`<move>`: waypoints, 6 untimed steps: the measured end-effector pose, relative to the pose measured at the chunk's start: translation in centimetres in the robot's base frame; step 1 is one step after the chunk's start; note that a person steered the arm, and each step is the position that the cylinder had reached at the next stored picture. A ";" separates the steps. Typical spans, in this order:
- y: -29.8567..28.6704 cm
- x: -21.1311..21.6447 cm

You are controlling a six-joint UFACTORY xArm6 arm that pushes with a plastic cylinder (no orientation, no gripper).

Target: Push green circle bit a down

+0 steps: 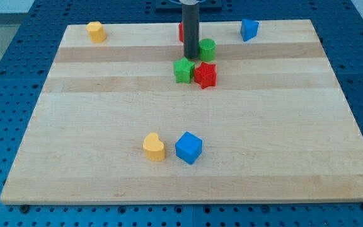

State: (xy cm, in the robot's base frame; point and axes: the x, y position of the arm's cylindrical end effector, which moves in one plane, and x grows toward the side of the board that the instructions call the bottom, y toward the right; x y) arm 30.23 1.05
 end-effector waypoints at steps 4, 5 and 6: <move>10.5 -1.6; 12.9 -1.9; 14.4 -2.0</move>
